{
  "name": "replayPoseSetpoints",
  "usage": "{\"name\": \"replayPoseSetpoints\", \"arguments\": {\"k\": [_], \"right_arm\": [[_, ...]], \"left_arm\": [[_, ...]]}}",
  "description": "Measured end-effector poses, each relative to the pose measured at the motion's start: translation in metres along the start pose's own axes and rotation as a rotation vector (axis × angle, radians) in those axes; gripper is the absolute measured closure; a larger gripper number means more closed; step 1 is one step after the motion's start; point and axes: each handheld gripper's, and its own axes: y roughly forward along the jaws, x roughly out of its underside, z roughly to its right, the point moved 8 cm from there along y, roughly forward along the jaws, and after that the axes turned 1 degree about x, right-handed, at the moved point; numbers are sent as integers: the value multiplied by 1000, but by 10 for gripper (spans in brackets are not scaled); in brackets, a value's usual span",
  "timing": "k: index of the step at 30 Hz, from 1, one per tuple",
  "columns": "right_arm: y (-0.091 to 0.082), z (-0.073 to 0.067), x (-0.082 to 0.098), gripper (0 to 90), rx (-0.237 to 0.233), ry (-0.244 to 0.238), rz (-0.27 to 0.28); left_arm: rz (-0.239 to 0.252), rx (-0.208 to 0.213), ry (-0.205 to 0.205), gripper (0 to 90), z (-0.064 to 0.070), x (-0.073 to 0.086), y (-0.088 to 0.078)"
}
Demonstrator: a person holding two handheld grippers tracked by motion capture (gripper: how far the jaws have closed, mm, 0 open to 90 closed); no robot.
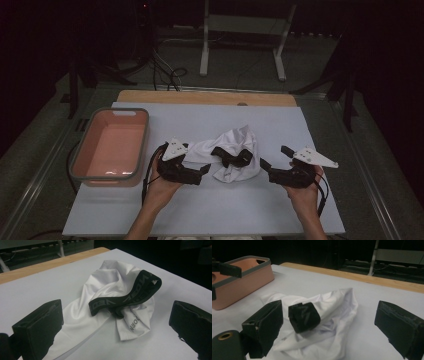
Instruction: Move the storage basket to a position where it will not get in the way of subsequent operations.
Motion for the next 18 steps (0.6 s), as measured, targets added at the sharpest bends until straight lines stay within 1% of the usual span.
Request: {"name": "replayPoseSetpoints", "arguments": {"k": [6, 12, 14, 18], "right_arm": [[17, -2, -5, 90, -9, -12, -24], [33, -4, 1, 112, -19, -9, -70], [37, -6, 4, 114, -21, -4, -84], [44, -12, 8, 135, -40, -8, -99]], "left_arm": [[2, -1, -8, 3, -1, 2, -2], [1, 4, -7, 3, 1, 2, -4], [2, 4, -7, 3, 1, 2, -4], [4, 3, -4, 3, 3, 2, -5]]}}
